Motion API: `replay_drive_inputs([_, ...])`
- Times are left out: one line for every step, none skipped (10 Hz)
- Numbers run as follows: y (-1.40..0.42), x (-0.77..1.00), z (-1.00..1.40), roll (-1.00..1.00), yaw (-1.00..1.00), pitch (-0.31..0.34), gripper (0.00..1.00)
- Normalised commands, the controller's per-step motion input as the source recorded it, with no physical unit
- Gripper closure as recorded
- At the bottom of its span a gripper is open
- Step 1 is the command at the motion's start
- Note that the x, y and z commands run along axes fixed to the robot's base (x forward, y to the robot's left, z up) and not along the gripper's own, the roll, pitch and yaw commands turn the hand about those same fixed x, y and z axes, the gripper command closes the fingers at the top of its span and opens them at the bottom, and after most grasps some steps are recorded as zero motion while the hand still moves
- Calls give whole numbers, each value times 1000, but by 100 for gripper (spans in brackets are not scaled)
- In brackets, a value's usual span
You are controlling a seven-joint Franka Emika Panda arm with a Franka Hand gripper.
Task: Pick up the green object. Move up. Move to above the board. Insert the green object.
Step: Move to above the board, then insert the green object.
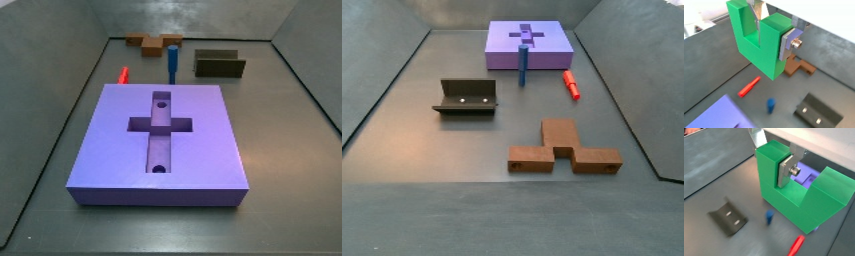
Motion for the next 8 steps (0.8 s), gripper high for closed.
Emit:
replay_drive_inputs([-1400, -31, 215, 11, 40, 93, 100])
replay_drive_inputs([-1400, -24, 225, 22, 33, 83, 100])
replay_drive_inputs([-1400, -5, 231, 0, 23, 88, 100])
replay_drive_inputs([-1400, 44, 236, 4, 8, 116, 100])
replay_drive_inputs([-906, 55, 163, 3, 12, 135, 100])
replay_drive_inputs([-394, 80, 80, 12, 9, 157, 100])
replay_drive_inputs([-215, 72, 47, 6, 8, 135, 100])
replay_drive_inputs([37, 0, 0, 0, 0, 0, 100])
